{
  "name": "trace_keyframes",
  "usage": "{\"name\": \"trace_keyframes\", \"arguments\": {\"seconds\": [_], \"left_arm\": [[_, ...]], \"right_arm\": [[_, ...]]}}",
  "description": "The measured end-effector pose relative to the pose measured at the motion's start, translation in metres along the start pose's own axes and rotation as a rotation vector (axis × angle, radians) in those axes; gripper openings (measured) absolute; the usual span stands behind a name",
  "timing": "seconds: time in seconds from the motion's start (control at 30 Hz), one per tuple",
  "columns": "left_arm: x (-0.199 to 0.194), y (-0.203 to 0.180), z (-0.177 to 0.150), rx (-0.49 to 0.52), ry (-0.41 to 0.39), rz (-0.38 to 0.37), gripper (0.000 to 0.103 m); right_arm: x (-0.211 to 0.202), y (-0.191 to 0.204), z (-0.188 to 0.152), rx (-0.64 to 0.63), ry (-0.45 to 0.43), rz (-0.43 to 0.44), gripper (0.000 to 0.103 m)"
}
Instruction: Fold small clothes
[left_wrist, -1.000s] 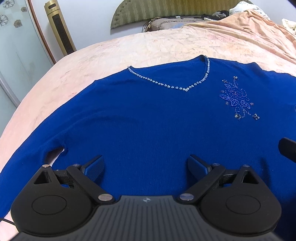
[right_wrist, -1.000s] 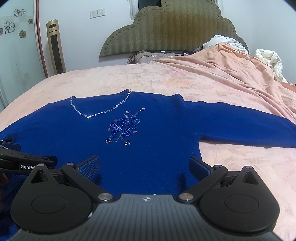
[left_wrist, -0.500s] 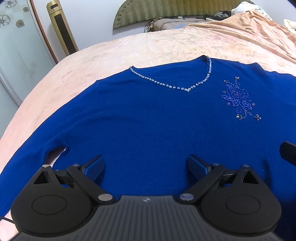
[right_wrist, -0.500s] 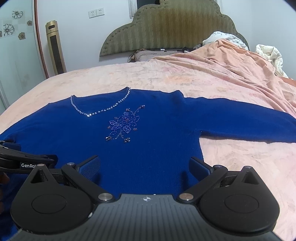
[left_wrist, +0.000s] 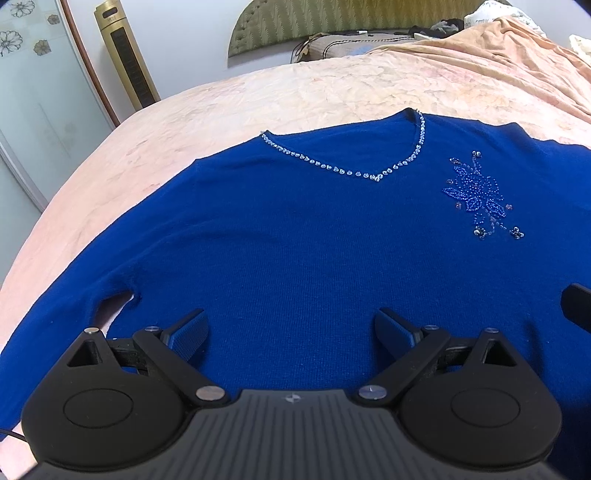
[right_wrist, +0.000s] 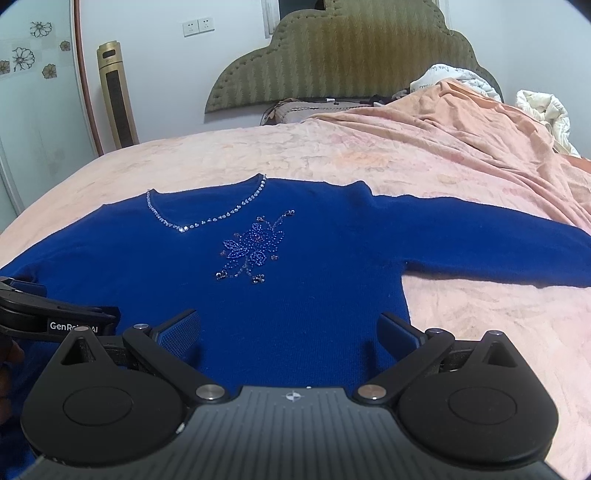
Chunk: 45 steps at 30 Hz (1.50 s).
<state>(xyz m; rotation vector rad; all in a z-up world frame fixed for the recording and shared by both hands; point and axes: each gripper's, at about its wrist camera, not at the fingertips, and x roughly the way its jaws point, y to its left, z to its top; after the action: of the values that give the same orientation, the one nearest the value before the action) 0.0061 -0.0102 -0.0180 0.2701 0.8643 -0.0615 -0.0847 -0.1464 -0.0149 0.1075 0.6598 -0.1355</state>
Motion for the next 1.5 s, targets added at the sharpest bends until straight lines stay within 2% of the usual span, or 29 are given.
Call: {"name": "trace_keyframes", "arguments": {"seconds": [0.77, 0.93, 1.13, 1.5], "left_arm": [[0.0, -0.002, 0.0, 0.005, 0.005, 0.017, 0.098], [-0.003, -0.009, 0.002, 0.02, 0.004, 0.03, 0.098], [-0.007, -0.021, 0.003, 0.043, 0.001, 0.041, 0.098], [-0.019, -0.051, 0.008, 0.099, -0.01, 0.026, 0.098]], "right_arm": [[-0.002, -0.003, 0.0, 0.011, -0.011, -0.001, 0.103], [-0.004, -0.013, -0.001, 0.056, -0.018, 0.002, 0.103], [-0.007, -0.034, -0.003, 0.145, -0.03, 0.045, 0.103], [-0.016, -0.064, -0.008, 0.182, -0.061, -0.015, 0.103]]}}
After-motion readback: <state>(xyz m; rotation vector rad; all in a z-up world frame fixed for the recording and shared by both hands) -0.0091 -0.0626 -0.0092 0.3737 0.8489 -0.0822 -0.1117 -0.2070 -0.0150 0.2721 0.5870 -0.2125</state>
